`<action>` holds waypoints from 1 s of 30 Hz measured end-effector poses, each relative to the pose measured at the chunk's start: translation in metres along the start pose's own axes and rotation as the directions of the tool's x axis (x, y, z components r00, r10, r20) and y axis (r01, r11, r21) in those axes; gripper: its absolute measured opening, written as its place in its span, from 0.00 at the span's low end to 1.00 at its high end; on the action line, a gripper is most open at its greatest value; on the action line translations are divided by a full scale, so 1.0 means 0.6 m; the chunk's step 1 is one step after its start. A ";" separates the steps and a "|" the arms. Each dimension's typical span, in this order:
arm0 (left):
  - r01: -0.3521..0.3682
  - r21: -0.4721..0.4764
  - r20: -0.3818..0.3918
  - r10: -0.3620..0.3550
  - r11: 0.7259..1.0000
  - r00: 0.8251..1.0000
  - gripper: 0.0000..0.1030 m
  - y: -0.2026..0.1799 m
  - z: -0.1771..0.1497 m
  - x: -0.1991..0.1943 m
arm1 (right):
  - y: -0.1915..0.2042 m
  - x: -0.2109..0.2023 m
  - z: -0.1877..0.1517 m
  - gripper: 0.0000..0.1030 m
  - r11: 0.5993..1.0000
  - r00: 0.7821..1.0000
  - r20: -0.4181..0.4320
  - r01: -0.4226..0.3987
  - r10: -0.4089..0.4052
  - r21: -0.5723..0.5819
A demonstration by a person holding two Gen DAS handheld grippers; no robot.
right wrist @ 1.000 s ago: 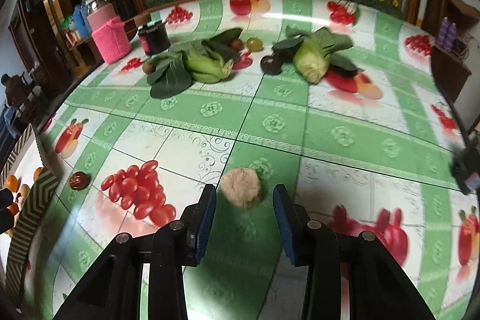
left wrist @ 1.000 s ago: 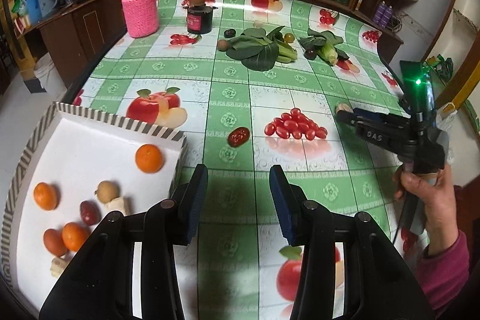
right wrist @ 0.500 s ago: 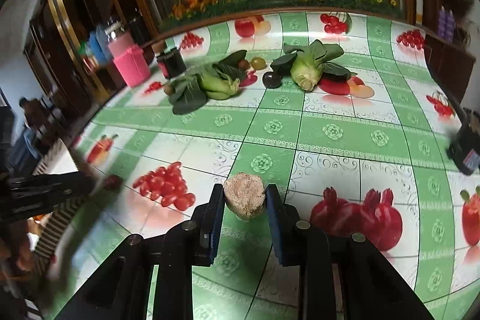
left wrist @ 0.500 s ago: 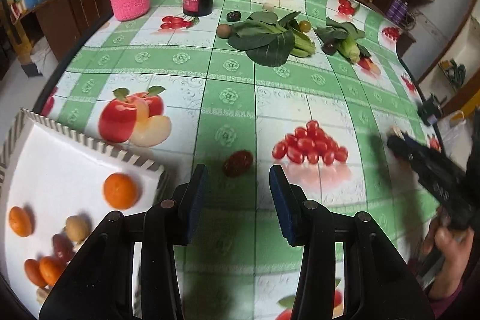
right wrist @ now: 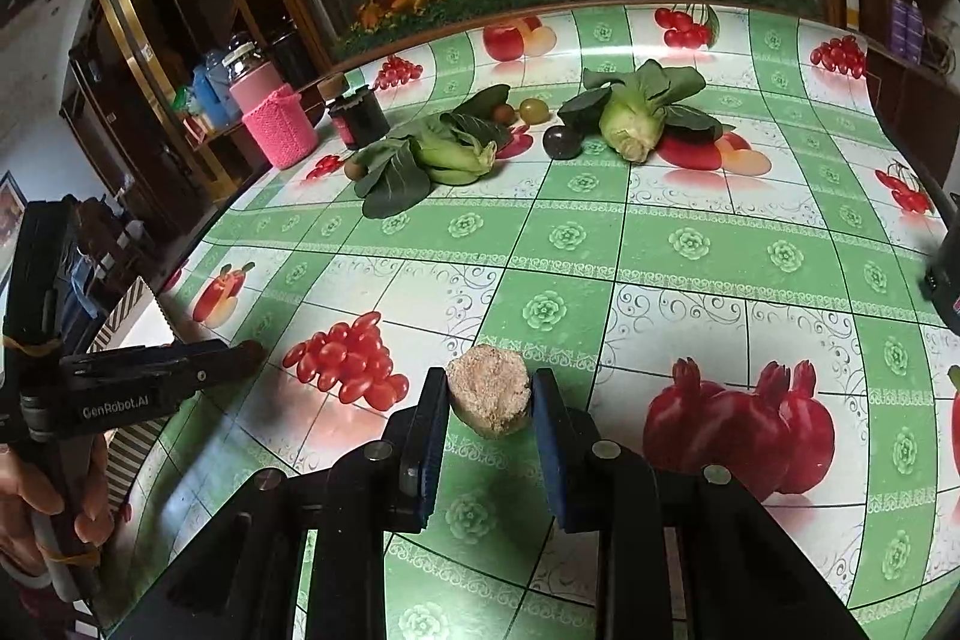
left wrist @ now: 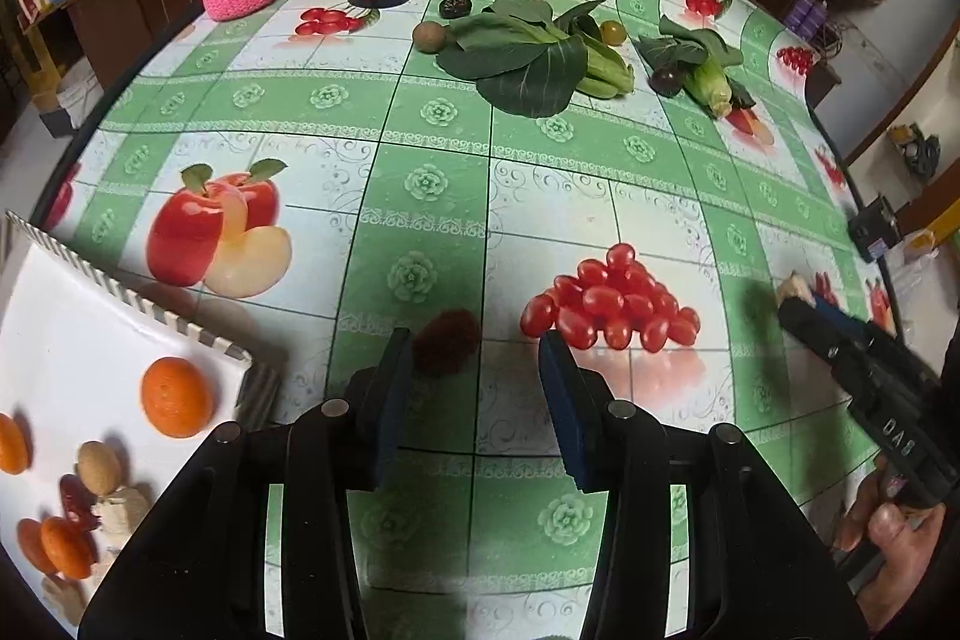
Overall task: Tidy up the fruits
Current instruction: 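Grasp a red date with the left tool while the right tool grasps a yam chunk, then carry the date and yam chunk into the white tray and release both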
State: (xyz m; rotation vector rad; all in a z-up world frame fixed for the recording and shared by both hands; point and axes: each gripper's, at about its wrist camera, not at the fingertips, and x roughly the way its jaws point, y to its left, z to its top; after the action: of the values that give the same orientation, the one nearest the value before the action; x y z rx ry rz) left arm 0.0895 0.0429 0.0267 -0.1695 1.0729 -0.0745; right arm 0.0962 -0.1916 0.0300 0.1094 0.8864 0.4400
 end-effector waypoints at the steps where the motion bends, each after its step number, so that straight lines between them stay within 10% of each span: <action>1: 0.007 -0.006 -0.002 -0.007 1.000 1.000 0.41 0.002 0.001 0.003 | 0.000 0.001 0.000 0.27 1.000 1.000 -0.003 -0.002 0.002 -0.001; 6: 0.027 -0.019 -0.026 -0.027 0.999 0.999 0.16 0.010 0.000 0.020 | 0.003 -0.001 0.001 0.27 1.000 1.000 -0.001 -0.010 0.010 -0.006; 30: 0.110 -0.033 0.084 -0.107 0.993 0.991 0.16 0.038 -0.001 -0.078 | 0.051 -0.019 -0.004 0.26 0.998 0.998 0.017 -0.058 0.059 -0.034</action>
State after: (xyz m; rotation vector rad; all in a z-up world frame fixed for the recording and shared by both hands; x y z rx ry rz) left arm 0.0660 0.0719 0.0628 -0.2630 0.9827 -0.1442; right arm 0.0782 -0.1691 0.0453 0.1091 0.8597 0.5077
